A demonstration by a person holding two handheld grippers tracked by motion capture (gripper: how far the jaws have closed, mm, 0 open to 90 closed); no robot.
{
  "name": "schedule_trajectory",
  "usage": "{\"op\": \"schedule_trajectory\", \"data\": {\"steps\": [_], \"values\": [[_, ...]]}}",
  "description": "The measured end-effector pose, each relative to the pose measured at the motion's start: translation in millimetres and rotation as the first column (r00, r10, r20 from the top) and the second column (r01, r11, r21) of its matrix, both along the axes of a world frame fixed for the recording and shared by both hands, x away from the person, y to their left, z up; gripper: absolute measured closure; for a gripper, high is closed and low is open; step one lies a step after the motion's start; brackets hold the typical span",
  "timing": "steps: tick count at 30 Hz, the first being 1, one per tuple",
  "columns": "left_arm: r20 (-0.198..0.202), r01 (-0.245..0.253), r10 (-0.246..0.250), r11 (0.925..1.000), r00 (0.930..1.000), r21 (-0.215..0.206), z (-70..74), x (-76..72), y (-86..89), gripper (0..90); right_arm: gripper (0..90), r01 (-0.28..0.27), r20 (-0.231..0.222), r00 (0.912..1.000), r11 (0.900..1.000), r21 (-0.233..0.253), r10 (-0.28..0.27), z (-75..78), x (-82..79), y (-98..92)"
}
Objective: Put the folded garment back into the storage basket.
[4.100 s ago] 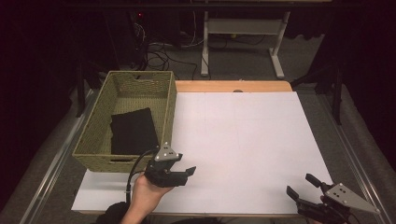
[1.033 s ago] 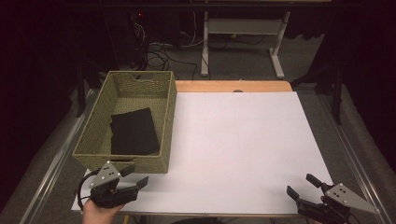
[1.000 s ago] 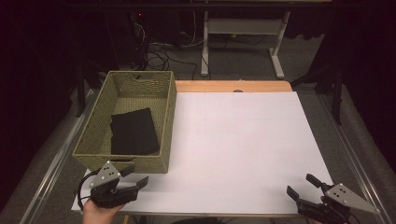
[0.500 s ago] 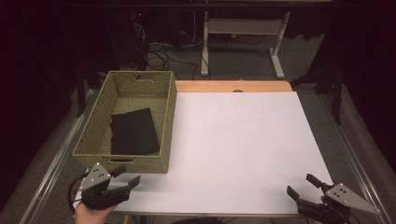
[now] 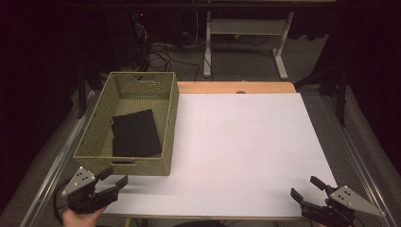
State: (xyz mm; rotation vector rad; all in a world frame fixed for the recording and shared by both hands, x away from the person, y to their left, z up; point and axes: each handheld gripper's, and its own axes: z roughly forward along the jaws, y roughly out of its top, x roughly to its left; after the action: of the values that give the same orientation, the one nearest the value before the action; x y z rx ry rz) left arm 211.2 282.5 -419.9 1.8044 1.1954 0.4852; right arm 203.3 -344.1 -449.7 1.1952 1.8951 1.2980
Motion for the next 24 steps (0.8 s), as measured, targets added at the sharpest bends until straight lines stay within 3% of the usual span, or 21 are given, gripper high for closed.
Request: {"op": "schedule_trajectory", "data": {"steps": [12,17,24], "values": [[0.003,-0.068,0.068,0.9977,0.9977,-0.007,-4.6,0.0,13.5,32.8,17.8,-0.001,-0.001,1.0,1.0,-0.001,0.001,0.0,-0.1,-0.1],[0.005,-0.075,0.075,0.9972,0.9972,-0.006,-6.5,0.1,16.1,32.7,18.1,0.003,-0.004,1.0,1.0,-0.007,-0.003,-0.4,0.2,0.1],[0.013,-0.112,0.112,0.9933,0.9936,-0.029,-12.5,-0.7,23.6,32.8,18.2,0.0,-0.001,1.0,1.0,-0.007,0.0,0.0,-0.2,-0.4]]}}
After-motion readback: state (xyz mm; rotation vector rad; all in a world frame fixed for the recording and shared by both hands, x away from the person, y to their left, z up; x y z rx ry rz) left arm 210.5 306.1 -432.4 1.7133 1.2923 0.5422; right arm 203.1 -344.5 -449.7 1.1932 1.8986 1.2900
